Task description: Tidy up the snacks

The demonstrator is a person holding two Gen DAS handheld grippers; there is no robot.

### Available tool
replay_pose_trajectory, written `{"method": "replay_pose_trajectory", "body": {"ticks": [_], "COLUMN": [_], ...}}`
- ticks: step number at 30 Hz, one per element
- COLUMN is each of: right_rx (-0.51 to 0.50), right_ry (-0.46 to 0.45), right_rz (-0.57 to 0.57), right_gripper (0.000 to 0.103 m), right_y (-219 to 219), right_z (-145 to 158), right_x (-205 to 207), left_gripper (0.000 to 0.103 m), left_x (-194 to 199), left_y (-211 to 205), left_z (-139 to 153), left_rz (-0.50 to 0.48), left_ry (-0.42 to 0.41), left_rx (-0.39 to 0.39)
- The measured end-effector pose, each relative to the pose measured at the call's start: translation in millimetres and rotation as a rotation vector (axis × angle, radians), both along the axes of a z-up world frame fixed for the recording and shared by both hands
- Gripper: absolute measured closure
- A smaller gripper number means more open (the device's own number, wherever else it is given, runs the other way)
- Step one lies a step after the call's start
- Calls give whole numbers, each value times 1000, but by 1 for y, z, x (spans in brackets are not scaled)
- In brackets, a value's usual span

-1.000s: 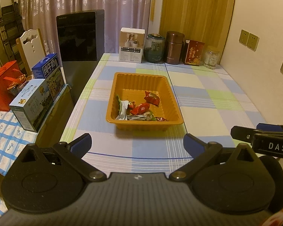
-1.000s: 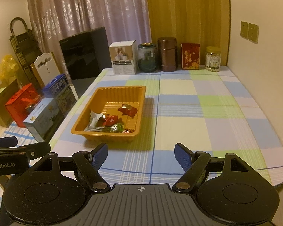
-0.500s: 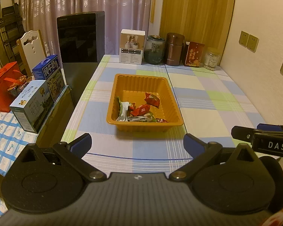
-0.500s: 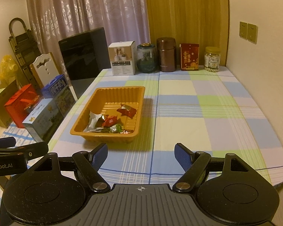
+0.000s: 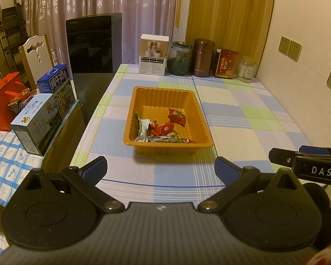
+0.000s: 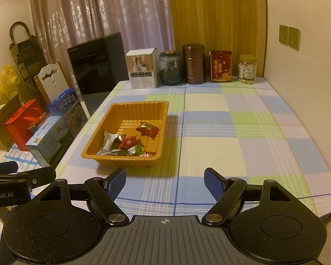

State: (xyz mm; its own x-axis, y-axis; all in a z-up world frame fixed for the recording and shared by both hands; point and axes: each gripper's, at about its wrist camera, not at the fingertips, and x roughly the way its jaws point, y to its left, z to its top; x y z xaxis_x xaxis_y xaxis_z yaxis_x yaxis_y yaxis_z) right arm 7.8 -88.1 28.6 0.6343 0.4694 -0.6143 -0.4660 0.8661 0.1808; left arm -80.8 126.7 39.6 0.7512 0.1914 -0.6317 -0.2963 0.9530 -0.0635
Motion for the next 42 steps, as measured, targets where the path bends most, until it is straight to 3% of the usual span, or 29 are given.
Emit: {"method": "replay_pose_trajectory", "body": {"ticks": [42], "right_rx": [1], "right_ry": [2], "right_rz": [0], "right_gripper": [25], "right_y": [0], "right_z": [-2], "right_x": [0], "left_gripper": [0], "left_x": [1], "left_y": [-4], "left_z": [-2], "left_rz": [-1], "left_ry": [1], "left_rx": [0]}}
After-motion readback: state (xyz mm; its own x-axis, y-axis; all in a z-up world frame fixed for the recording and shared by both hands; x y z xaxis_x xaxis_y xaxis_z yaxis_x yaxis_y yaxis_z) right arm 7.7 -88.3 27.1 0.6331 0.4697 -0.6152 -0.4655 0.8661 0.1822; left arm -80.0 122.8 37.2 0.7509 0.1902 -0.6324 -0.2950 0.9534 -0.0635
